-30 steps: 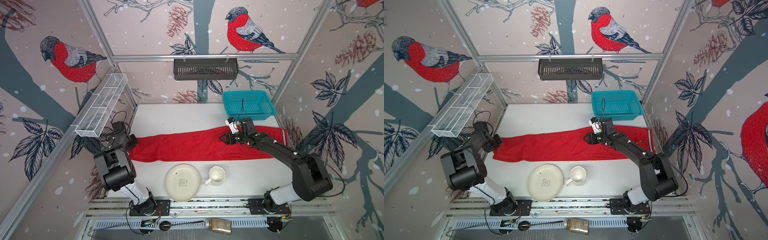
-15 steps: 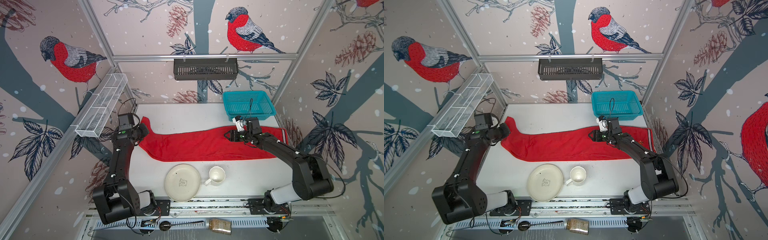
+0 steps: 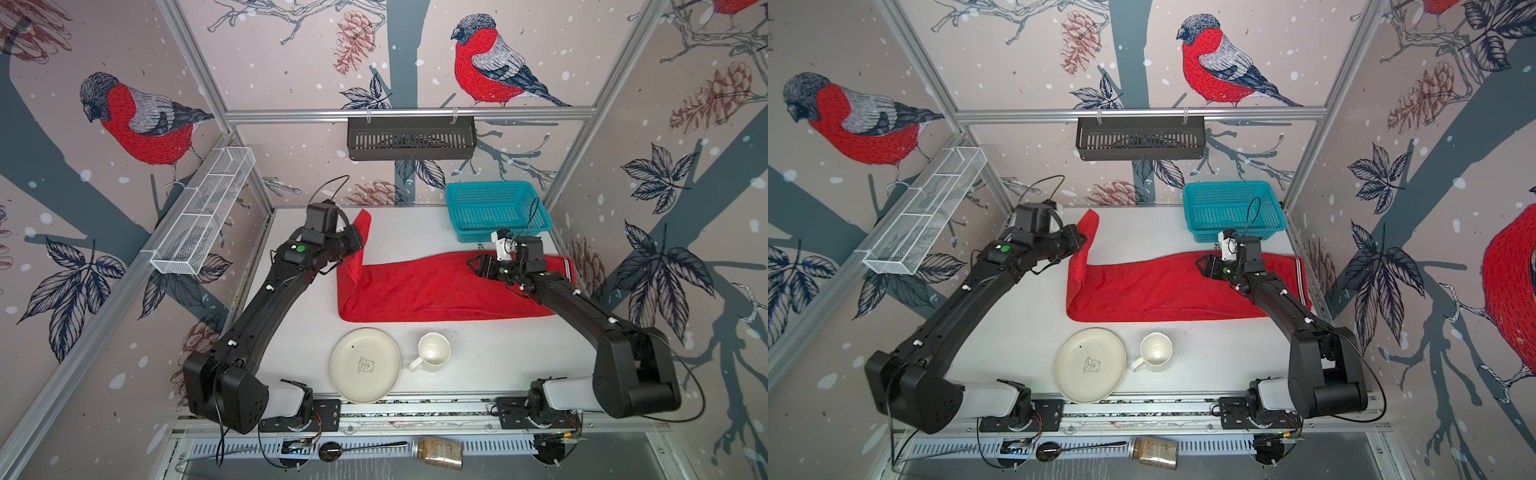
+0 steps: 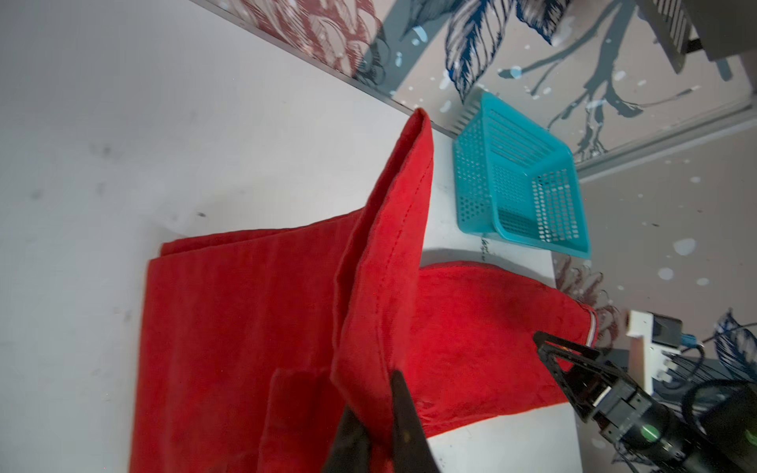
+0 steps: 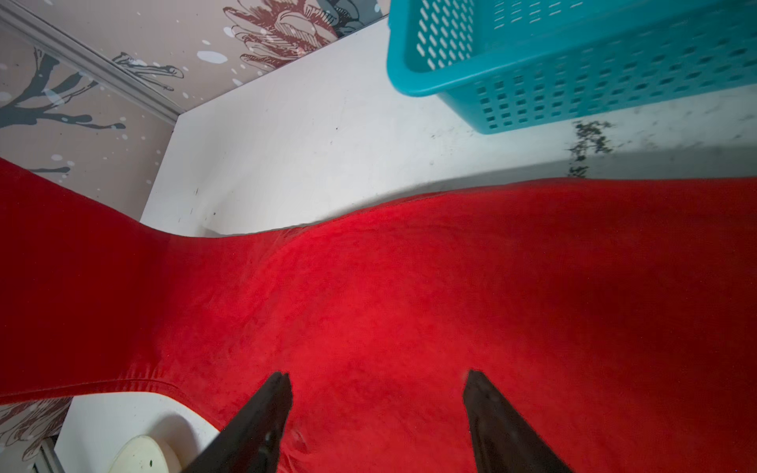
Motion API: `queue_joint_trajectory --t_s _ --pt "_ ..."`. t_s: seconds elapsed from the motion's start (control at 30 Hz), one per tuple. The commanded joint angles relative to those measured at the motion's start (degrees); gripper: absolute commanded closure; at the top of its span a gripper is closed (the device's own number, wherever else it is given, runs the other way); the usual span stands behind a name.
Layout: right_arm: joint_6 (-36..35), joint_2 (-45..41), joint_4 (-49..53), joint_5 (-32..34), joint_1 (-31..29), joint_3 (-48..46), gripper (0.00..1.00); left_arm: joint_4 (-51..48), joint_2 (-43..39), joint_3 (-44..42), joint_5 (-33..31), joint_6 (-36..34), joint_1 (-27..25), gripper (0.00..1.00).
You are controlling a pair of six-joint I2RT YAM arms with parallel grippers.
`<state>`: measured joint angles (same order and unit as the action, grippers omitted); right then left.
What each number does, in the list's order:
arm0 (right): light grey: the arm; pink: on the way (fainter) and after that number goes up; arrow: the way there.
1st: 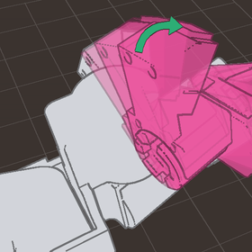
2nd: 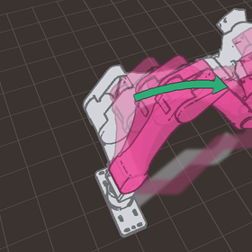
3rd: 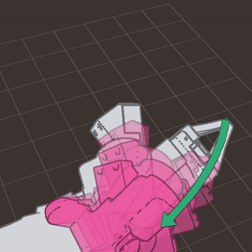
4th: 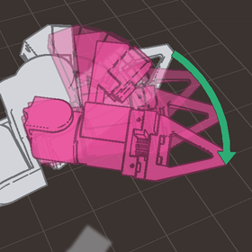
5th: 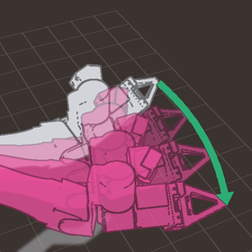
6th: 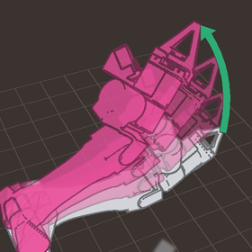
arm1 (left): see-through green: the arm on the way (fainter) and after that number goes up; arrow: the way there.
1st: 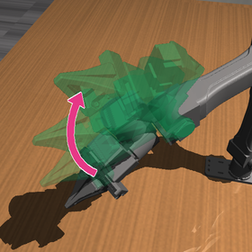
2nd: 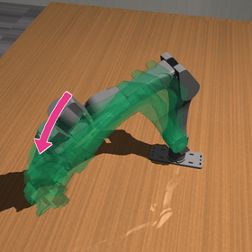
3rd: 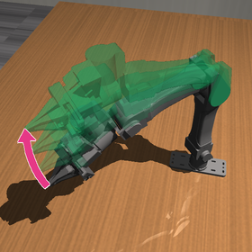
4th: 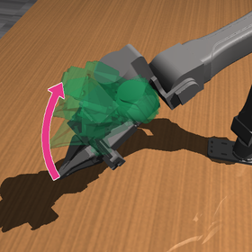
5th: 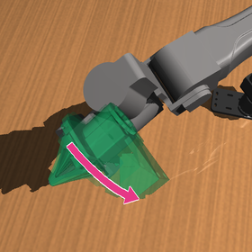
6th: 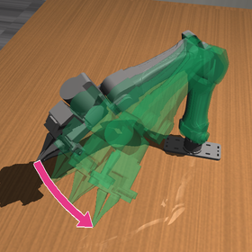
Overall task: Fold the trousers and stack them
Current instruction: 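Lift the strip end with the left gripper and fold it toward the right gripper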
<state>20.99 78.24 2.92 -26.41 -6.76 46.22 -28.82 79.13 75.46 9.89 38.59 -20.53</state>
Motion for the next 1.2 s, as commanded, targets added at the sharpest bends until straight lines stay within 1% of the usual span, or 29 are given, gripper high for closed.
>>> queue_joint_trajectory --t_s 0.0,0.07,0.27,0.33,0.4,0.53,0.63,0.73,0.77,0.83,0.9,1.0,1.07,1.17 --pt "0.94 -1.88 -1.44 -0.04 1.66 -0.84 0.3 7.95 2.07 0.44 -3.28 5.43 -3.94 1.0" --pt "1.25 -3.3 -1.75 -0.36 3.05 -1.72 0.29 9.55 3.86 0.8 -5.34 6.77 -6.51 1.0" --pt "2.21 -6.22 -2.57 -2.05 6.7 -4.19 0.28 19.38 10.48 -1.87 -6.34 11.19 -12.91 1.0" --pt "2.23 -6.17 -2.5 -2.49 6.98 -4.46 0.28 21.16 14.08 -0.95 -6.55 11.31 -14.91 1.0" --pt "2.27 -7.87 -2.48 -2.55 7.26 -4.64 0.28 22.66 17.37 -0.1 -6.73 11.5 -16.61 1.0" --pt "2.2 -8.1 -2.17 -2.6 7.64 -4.56 0.28 23.96 24.16 1.69 -7.02 10.81 -20.4 1.0" --pt "1.84 -8.27 -1.58 -2.39 7.82 -4.56 0.28 23.62 28.71 3.27 -6.7 11.1 -22.26 1.0" --pt "1.62 -8.5 -0.75 -2.06 7.92 -4.64 0.28 26.53 31.18 2.83 -5.72 12.54 -22.96 1.0" --pt "1.56 -8.54 -0.57 -2.07 7.96 -4.72 0.28 27.73 31.79 2.56 -5.11 12.88 -23.06 0.96" --pt "1.6 -8.76 -0.39 -2.14 7.87 -4.82 0.28 28.95 32.74 2.94 -3.06 13.27 -23.06 0.81" --pt "1.64 -8.95 -0.12 -2.16 7.87 -4.91 0.28 28.45 32.78 4.05 -1.51 12.62 -23.45 0.72" --pt "1.85 -9.35 0.06 -2.26 7.82 -4.83 0.28 26.87 30.96 5.18 0.99 10.09 -23.76 0.59" --pt "2.23 -9.16 -0.01 -2.8 7.74 -4.57 0.28 24.99 28.82 5.56 2.01 7.67 -23.76 0.53" --pt "2.67 -8.3 0.06 -3.2 6.54 -3.63 0.28 18.53 24.45 6.87 -0.52 2.26 -23.7 0.45"
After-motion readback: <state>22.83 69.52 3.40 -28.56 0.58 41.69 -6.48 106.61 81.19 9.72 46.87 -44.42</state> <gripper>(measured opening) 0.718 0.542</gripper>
